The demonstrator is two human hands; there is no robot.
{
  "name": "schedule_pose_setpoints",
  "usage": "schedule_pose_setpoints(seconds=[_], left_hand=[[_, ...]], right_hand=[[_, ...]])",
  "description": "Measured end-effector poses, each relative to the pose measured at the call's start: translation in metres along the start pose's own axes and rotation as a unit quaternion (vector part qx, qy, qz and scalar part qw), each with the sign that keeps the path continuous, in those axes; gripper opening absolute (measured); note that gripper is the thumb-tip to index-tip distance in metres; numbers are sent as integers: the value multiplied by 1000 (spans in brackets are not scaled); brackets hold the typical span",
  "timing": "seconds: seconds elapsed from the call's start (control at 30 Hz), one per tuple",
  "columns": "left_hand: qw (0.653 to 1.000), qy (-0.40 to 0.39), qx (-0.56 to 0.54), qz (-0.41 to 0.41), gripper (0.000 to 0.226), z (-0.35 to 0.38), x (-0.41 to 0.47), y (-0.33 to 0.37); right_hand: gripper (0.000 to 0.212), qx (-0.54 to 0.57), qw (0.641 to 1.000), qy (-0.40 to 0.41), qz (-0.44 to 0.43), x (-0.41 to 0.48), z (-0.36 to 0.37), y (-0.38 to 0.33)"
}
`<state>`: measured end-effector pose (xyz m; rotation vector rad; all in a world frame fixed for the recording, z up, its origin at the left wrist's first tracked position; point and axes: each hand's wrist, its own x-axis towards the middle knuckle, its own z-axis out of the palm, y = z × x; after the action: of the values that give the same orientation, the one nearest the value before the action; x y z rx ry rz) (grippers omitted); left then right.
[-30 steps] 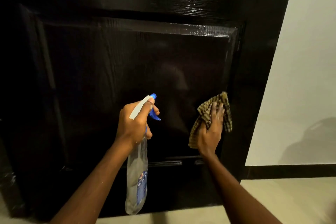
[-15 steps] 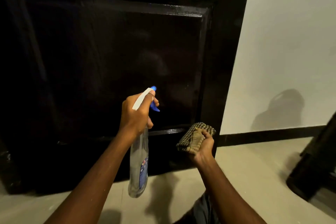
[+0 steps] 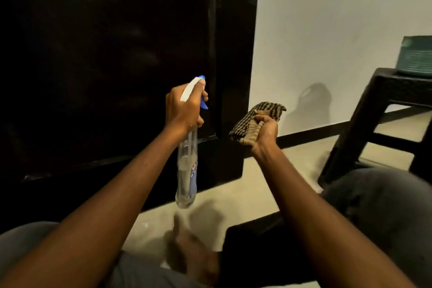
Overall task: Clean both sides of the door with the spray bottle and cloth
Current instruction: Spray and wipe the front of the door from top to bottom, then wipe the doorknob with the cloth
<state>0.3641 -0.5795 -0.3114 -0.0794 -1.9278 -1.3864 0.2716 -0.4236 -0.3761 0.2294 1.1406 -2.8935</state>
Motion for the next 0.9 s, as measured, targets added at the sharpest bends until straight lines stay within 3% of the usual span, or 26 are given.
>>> schedule_pose_setpoints(seconds=[0.27,0.6,0.77,0.9], left_hand=[[995,-103,-6,14,39,118,8,-64],[977,-200,-66,7,33,241,64,-155],[979,-183,-88,-6,30,255,95,-123],[984,-148,-96,-25,32,237,130,-56]], right_hand=[[8,-100,993,66,-23,65,-82,-45],[42,-190,966,175,23,244,-168,-24],[57,-221,948,220,60,268,-156,-57],[59,-227,944,222,88,226,-92,-110]])
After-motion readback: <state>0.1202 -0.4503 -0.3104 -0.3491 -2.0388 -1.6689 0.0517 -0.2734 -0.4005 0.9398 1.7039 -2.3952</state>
